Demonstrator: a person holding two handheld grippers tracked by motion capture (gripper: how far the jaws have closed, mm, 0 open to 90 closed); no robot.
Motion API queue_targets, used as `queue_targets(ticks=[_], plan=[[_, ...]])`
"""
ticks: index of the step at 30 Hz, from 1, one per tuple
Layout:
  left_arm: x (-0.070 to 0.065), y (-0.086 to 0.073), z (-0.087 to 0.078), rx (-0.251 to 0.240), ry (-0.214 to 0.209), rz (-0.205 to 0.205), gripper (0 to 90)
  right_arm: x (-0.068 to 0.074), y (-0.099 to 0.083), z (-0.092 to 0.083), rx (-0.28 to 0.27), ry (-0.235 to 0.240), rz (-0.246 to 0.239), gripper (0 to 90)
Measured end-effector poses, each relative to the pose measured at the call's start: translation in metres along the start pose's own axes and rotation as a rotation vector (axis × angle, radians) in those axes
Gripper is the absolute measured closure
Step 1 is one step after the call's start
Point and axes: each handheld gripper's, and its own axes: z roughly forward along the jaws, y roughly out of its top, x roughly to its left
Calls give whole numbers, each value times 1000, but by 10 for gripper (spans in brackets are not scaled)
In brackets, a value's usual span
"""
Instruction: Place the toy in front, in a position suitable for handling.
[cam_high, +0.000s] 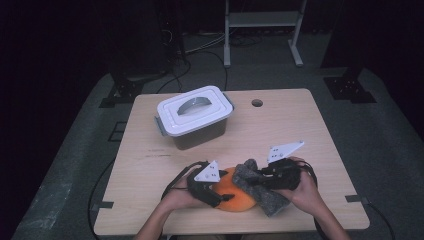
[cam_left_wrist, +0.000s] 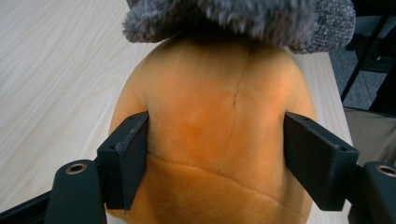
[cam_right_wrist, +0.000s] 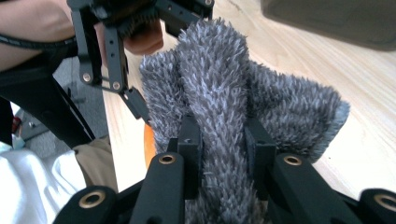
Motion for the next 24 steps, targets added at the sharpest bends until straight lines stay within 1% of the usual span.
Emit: queue_targets(ticks=[3,4,7,8,9,10,11,12,13,14,15,16,18,19,21,22,24], plan=[[1,-3,0,-9,-10,-4,260,-1,-4,4,11,3,3,721],[1,-4,0,-15,-13,-8,257,-3,-12,2,1,13,28,721],[1,-3,0,-14,-15,-2,255,-10,-30,-2,-11,24,80,719],[2,-3,0,-16,-15,-3,255,-12,-36,-3,-12,26,91,719],[2,-3,0,-16,-15,-3,254,-12,-36,-3,-12,26,91,719],[2,-3,0,-15,-17,-8,254,-17,-50,-6,-10,28,135,719],[3,-4,0,-14,-18,-10,253,-19,-55,-7,-5,27,150,720],[3,-4,1,-18,-20,-19,251,-19,-58,-8,-2,27,159,720],[3,-4,1,-18,-20,-19,248,-19,-58,-8,-2,27,159,720],[3,-5,1,-21,-20,-30,245,-20,-62,-12,0,19,164,722],[3,-5,1,-21,-20,-30,243,-20,-62,-12,0,19,164,722],[4,-6,1,-23,-23,-33,242,-18,-58,-16,-17,15,147,724],[5,-6,1,-24,-24,-34,243,-15,-46,-19,-43,13,125,725],[5,-6,1,-25,-25,-34,243,-14,-41,-19,-47,12,116,725],[5,-7,0,-21,-26,-36,244,-12,-29,-16,-48,9,92,725],[6,-8,-2,-13,-28,-38,244,-11,-26,-14,-44,10,89,724],[9,-11,-3,-18,-31,-56,244,-11,-23,-8,-32,16,80,724]])
